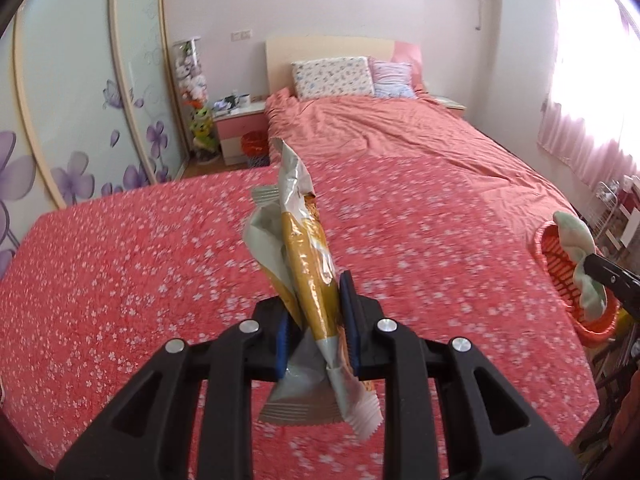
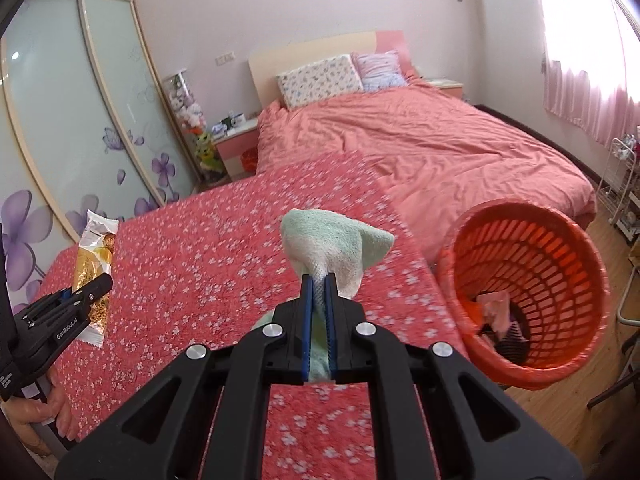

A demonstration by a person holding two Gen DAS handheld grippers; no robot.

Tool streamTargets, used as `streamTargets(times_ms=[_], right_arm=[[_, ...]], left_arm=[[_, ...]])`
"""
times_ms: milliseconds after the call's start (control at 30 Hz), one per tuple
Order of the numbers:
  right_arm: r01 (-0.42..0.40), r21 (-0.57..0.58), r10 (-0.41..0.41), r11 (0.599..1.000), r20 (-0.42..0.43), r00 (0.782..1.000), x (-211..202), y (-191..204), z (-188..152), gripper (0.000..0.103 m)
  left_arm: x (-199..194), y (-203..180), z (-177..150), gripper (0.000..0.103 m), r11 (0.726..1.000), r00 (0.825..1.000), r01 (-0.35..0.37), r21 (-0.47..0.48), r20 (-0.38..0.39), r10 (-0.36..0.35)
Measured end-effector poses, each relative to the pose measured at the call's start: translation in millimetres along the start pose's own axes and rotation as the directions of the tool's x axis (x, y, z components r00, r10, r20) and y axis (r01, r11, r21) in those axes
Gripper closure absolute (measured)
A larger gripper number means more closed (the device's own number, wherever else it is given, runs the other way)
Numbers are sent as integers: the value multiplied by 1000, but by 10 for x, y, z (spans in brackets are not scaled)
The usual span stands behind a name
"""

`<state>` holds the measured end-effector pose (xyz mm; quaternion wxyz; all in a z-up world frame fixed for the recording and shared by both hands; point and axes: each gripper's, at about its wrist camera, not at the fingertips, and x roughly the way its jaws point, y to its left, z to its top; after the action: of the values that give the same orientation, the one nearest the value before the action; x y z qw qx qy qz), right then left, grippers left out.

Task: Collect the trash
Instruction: 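Lift the wrapper and cloth off the bed with both tools, then carry both items over the orange basket and open both tools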

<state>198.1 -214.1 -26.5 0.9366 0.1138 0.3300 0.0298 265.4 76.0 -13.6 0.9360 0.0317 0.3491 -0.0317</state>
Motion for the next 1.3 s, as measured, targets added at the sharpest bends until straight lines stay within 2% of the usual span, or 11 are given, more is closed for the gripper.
streamTargets(times_ms=[333,667,833,1000,1300], right_arm=[[46,53,-49,998,57,997,-263,-431,40,96],[92,146,-106,985,89,990,-427,-1067,71,96],[108,193,-128,975,95,987,-439,-1373,85,96],[126,230,-153,965,104,983,-435,-1697,118,97],[123,297,-152,947,75,986,-189,-2202,171,96]], left_arm=[[-205,-620,121,80,995,997,53,89,44,-57],[-201,-1427,222,80,969,980,186,165,44,-196],[-147,-1867,244,80,938,952,295,181,24,-304],[-44,-2325,292,80,892,911,404,203,-1,-412],[332,-3221,229,78,822,861,506,261,-87,-502]])
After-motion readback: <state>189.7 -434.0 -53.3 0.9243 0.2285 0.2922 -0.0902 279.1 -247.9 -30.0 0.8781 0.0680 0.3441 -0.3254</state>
